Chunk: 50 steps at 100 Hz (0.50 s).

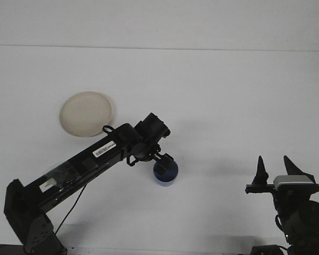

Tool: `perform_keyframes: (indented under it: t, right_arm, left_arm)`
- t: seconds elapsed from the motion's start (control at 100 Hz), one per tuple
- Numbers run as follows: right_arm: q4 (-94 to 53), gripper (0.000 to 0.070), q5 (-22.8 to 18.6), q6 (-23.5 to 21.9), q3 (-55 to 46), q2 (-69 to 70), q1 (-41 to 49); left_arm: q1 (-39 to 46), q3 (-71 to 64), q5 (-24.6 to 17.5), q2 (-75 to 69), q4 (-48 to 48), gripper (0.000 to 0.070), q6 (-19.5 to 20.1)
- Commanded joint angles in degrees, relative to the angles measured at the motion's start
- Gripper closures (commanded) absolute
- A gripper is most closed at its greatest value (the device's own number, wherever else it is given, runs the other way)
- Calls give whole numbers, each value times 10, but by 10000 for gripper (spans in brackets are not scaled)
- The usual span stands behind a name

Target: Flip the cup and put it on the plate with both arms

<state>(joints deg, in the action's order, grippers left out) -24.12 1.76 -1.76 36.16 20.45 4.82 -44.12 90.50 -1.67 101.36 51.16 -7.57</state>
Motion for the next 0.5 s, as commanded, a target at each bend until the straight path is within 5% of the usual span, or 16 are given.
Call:
perform_keyframes:
  t: [0.0, 0.25, 0.42, 0.49]
  right_arm:
    - [5, 237, 2, 3, 1, 2, 0]
    - [5, 237, 2, 3, 1, 2, 0]
    - [5, 237, 2, 3, 1, 2, 0]
    - [6, 237, 2, 3, 1, 2, 0]
  left_arm:
    - [-6, 13, -1, 21, 2, 188, 2]
    - [-7, 13, -3, 68, 12, 211, 12]
    - [-15, 13, -3, 75, 6, 584, 26]
    - [-17, 14, -3, 74, 2, 668, 26]
